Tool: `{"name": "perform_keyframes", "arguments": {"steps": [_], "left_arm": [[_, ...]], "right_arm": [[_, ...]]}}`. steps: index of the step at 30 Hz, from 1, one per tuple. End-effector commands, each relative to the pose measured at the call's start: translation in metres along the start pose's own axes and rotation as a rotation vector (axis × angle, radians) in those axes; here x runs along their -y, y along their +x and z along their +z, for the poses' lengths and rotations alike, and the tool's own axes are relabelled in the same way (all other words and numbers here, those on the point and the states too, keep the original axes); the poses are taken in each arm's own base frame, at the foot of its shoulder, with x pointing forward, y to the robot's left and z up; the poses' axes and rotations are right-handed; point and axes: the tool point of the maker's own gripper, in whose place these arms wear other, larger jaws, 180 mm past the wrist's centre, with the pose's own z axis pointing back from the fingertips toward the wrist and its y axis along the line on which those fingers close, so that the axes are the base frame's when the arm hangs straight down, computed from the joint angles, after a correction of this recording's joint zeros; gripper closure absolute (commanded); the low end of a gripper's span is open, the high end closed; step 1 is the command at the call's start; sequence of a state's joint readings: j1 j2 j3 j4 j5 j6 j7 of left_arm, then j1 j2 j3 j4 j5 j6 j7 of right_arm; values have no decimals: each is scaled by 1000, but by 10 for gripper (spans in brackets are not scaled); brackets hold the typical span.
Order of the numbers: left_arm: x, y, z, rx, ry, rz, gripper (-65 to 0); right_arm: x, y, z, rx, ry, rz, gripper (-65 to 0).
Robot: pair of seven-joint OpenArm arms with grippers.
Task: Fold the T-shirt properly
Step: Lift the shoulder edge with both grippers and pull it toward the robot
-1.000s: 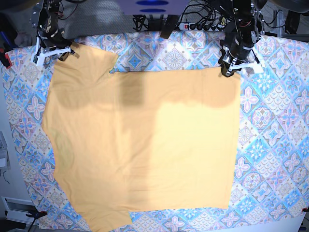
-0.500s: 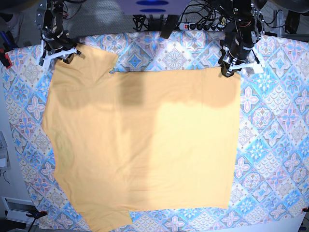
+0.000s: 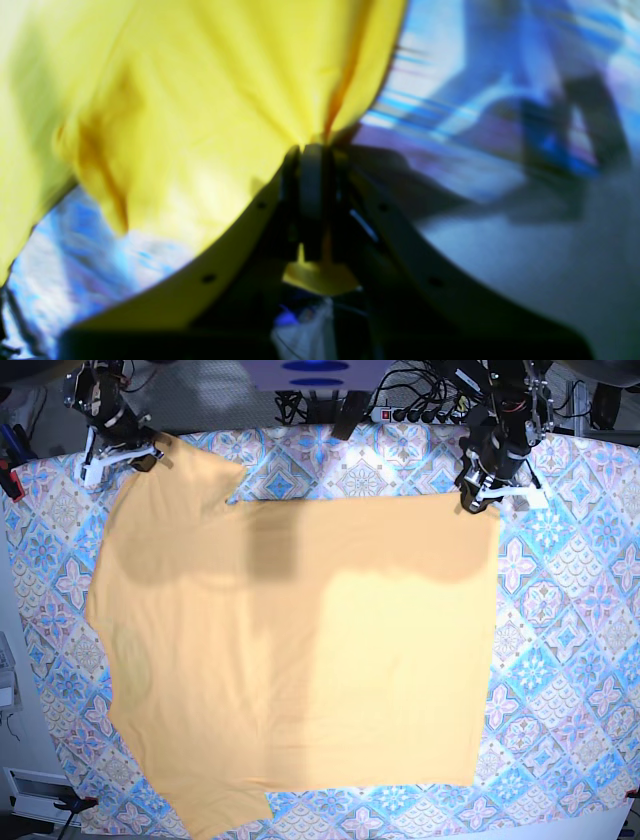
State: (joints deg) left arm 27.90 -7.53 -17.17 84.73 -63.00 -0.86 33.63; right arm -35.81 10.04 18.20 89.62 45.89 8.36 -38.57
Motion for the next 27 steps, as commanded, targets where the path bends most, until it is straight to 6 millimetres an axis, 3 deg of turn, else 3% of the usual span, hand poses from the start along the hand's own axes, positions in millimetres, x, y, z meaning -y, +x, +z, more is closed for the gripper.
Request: {"name": "perform_keyframes", "arguments": {"steps": [1,4,9,16,19,23,27], "left_arm": [[-10,3,8,7,34,-19,0],[-16,7,23,7,47,-64,0],[-32,0,44,-18,83,-103,0],[-30,-5,66,-28,82,-139,0],[-27,-8,73,-31,77,-147,0],[-26,-8,74,-29,73,-146,0],[-2,1,76,5,17,-172,0]], "right_arm": [[6,9,8,27,-8,11,-2],[23,7,20,22,-43,2,-2],[33,4,36,24,-45,38,-2],[48,-3,61,12,-88,59,-2],[44,-4,70,10,-84,84,-1],[27,9,76,46,-54,126,-1],[11,23,78,87,-23,155,-1]]}}
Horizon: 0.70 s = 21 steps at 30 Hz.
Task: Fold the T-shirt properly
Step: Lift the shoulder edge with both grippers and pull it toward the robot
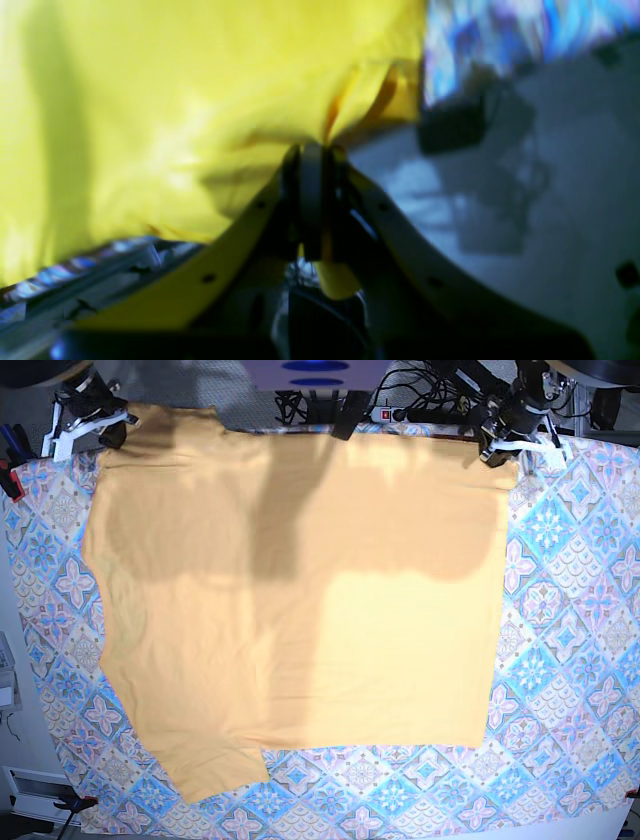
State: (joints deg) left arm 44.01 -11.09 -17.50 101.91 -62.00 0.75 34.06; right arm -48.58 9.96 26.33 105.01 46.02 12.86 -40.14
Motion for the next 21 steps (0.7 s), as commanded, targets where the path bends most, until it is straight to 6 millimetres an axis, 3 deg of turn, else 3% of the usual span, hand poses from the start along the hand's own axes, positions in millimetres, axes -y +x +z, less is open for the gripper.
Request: {"name": "perform_keyframes", "arguments": {"steps": [1,7,13,18,21], "left_arm": [[13,13,4,41,-39,-18,0],[54,48,-7,130,-138,-42,0],[93,86,-21,221,-225,-59,0],[115,112,-42,273,-252,-75,0],[122,126,-57,296,-249,-72,0]], "right_arm": [[-3,17,2,48,11,19,-1],[-28,63,-17,165,74,20,-1],[-67,124,-37,256,164,29,0],[-83,161,-58,292,185,26,0],[-81,175,-75,297,170,8,0]]}}
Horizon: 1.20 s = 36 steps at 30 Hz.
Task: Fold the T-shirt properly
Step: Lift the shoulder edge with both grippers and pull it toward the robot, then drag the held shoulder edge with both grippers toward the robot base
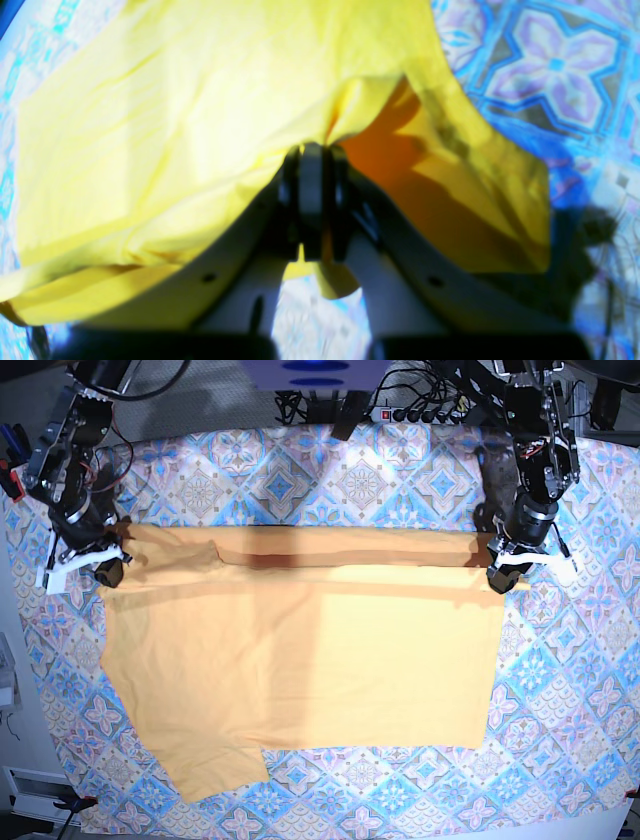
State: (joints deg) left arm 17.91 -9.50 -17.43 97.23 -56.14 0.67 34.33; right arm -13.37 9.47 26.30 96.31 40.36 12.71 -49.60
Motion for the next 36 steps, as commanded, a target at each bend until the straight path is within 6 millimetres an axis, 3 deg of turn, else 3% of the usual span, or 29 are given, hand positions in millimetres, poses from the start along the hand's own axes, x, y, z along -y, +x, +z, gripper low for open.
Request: {"name": "perform_keyframes", "arguments": {"steps": [1,4,10,16,18,22,27,31,36], "left_arm": [[4,13,-5,33,-13,-15,0],[-3,16,-23,32,5,15,0],[-10,20,-52,22,30,69,0],[-27,10,-69,-15,74,116,0],[-34,3,-70,-35,92,125,-12],[-38,-1,-68,-45,102,125,-188],[-38,-1,-67,-45,100,128,-383],[-39,-3,-57,-40,92,128,-414],[-35,-15,-24,-49,51,151,-414]], "right_arm": [[1,17,-4,43,1,10,0],[4,18,-23,28,-7,-18,0],[-9,15,-59,-26,15,-31,-1],[-28,16,-88,4,51,-27,-7],[-35,16,-91,16,65,-9,-38],[-41,14,-93,15,76,4,-119],[-42,21,-87,37,77,16,-164],[-25,21,-66,47,47,75,-186],[-6,2,-30,33,6,141,-191]]}}
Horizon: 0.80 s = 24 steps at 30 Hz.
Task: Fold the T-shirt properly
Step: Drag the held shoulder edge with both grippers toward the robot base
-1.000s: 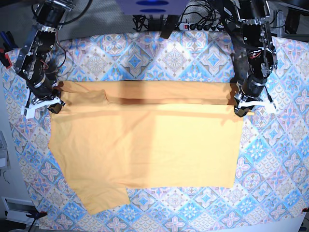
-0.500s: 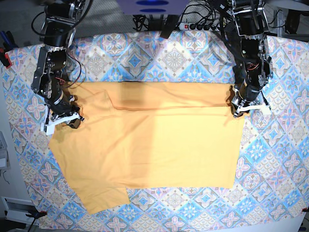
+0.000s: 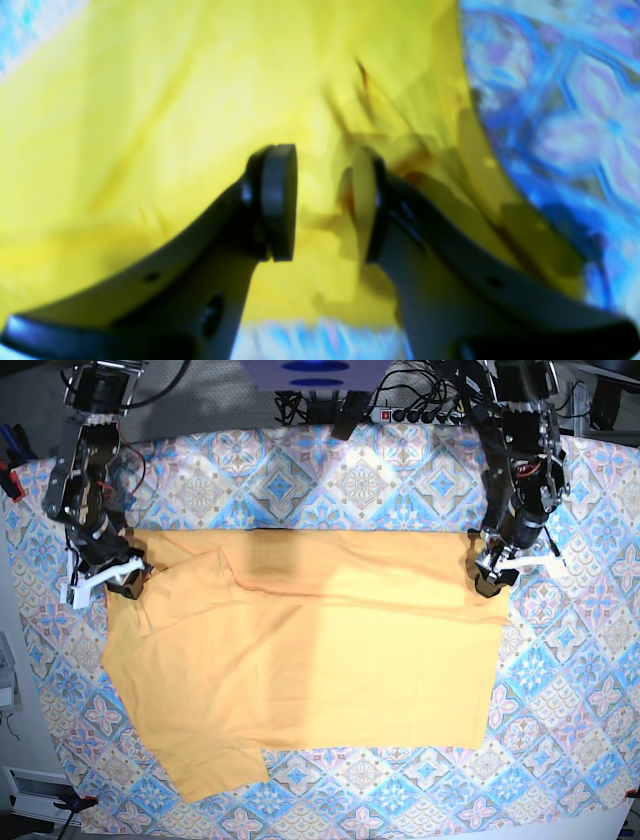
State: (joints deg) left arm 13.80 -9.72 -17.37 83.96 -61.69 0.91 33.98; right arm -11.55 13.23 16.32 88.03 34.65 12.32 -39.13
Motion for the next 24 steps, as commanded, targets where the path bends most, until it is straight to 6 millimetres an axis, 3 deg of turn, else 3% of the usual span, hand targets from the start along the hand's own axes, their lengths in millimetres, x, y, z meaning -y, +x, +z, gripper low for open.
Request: {"name": "perform_keyframes", "arguments": {"steps": [1,5,9,24], "left_arm": [[4,6,8,16,-24,-21,-414],[-12,-10,24,-9,9,-23,-414],[-20,-14,27,-19,28,-19,-414],[-45,-47,22,-65,90,72,-414]], "right_arm": [[4,8,10,33,-2,17,-191],[22,-17,33,-8,-48,24,-191],[30,-37,43,-51,-64,22,-192],[33,-47,42,-76,-72,7,-192]]}}
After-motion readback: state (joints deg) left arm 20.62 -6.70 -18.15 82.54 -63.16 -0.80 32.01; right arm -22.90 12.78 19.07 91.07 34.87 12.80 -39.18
